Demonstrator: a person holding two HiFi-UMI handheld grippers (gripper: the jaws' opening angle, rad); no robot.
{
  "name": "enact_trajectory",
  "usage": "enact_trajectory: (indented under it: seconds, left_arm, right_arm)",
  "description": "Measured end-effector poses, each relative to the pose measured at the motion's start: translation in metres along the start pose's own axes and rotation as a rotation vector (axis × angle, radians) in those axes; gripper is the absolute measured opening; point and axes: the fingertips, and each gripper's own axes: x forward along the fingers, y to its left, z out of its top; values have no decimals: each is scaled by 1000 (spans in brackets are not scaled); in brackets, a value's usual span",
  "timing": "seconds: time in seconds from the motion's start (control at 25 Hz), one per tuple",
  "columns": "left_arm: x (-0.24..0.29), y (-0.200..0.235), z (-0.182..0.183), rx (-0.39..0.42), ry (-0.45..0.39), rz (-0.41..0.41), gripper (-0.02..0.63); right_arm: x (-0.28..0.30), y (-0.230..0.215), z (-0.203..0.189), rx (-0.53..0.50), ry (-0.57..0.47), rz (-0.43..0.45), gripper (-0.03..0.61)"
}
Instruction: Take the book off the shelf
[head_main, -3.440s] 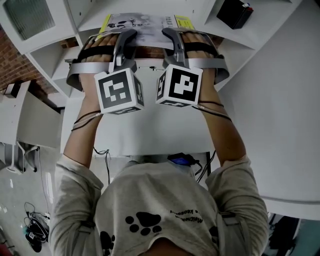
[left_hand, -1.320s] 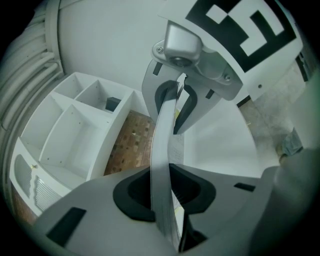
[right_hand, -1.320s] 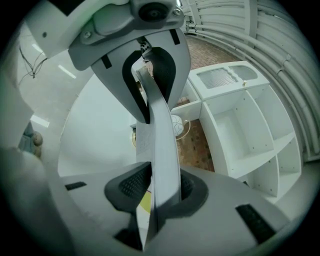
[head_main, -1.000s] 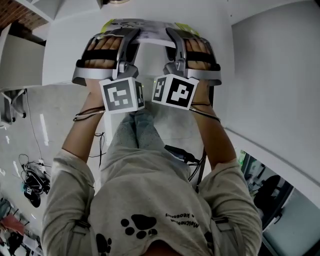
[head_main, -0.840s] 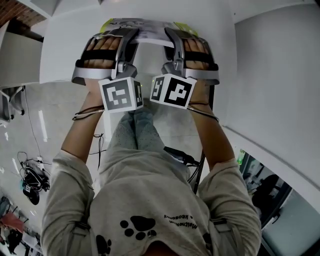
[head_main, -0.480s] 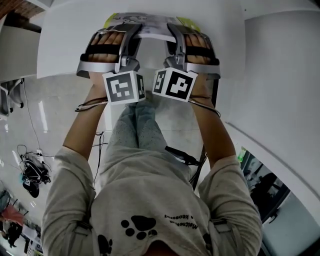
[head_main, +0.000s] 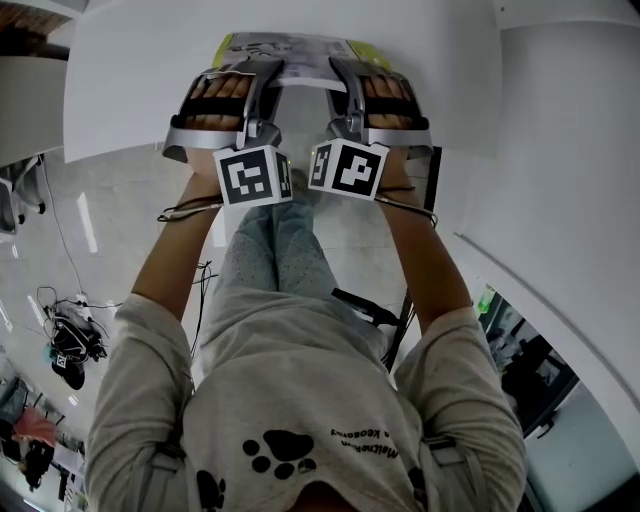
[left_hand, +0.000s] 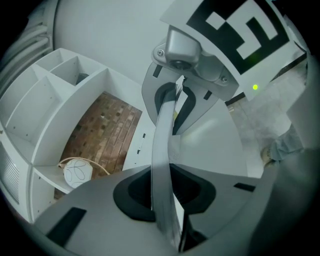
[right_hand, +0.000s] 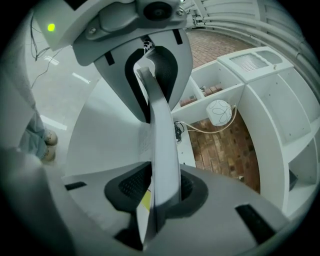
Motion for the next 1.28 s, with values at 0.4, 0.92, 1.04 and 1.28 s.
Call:
enact_trajectory:
  seconds: [0.4,0.92,1.04,1.28]
  left_arm:
    - [6,-37,-4,15,14,-81,80]
    - [18,-92,-29,-46,104,-377,116]
    - [15,-101,-30,-72,111,-455,148]
    - [9,-108,-29,-109,122,-566,180]
  right_arm:
    - [6,35,-7,-4,19,59,83]
    - [20,92,-1,9,16,291,112]
    - [19,101,-1,20,18,361,134]
    - [16,114,-4,30,44,476,180]
